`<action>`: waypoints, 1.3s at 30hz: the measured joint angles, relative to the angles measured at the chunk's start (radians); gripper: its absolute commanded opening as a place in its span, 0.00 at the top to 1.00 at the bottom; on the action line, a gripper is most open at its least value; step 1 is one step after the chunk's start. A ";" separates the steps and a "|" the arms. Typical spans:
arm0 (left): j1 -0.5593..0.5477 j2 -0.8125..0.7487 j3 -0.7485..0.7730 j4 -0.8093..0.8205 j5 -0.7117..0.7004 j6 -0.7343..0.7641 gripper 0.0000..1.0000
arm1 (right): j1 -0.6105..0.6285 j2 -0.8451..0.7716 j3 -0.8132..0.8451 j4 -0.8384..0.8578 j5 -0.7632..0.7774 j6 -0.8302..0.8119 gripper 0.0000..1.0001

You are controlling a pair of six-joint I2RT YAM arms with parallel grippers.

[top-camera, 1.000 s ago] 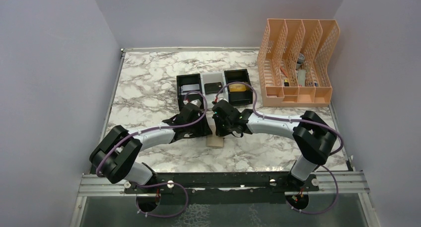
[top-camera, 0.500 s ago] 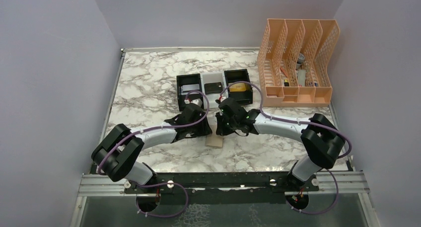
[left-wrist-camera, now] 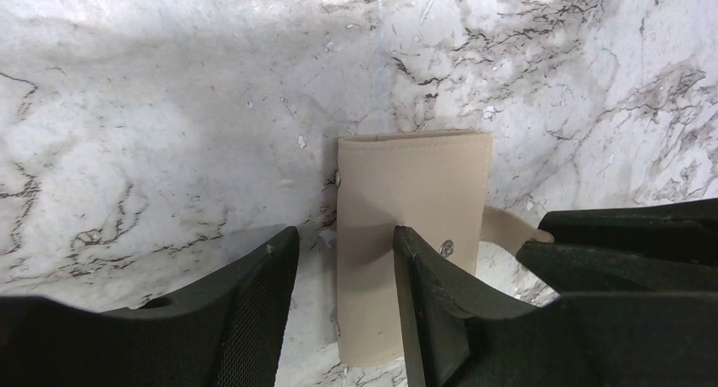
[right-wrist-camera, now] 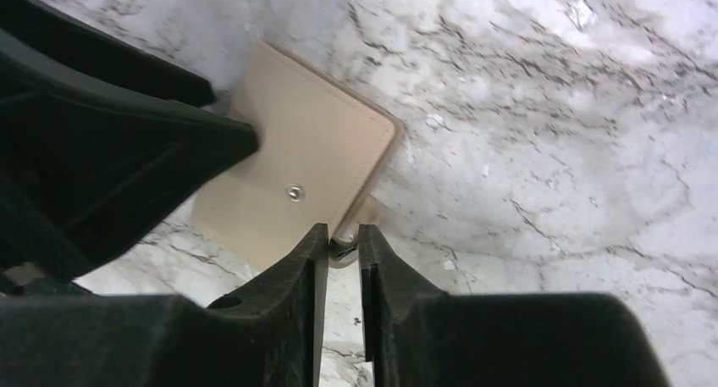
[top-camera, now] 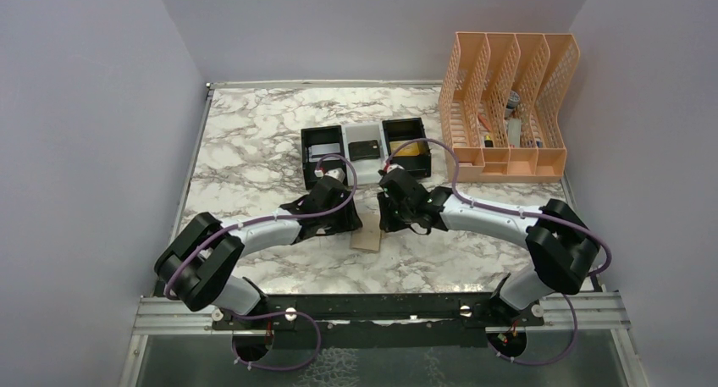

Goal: Take the credit cards out of the card holder

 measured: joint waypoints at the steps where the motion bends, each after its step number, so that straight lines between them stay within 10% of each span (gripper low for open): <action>1: 0.000 -0.001 0.001 0.000 0.000 0.002 0.50 | 0.000 0.000 -0.002 -0.009 0.007 0.004 0.76; 14: 0.000 -0.027 0.003 -0.047 -0.003 0.018 0.49 | -0.008 -0.011 -0.032 -0.100 0.067 0.045 0.69; 28: 0.000 -0.060 -0.002 -0.104 -0.008 0.018 0.48 | -0.024 -0.013 -0.038 -0.078 0.007 0.060 0.96; 39: 0.000 -0.222 -0.051 -0.203 -0.121 -0.005 0.07 | -0.031 -0.077 -0.062 -0.045 -0.019 0.066 0.99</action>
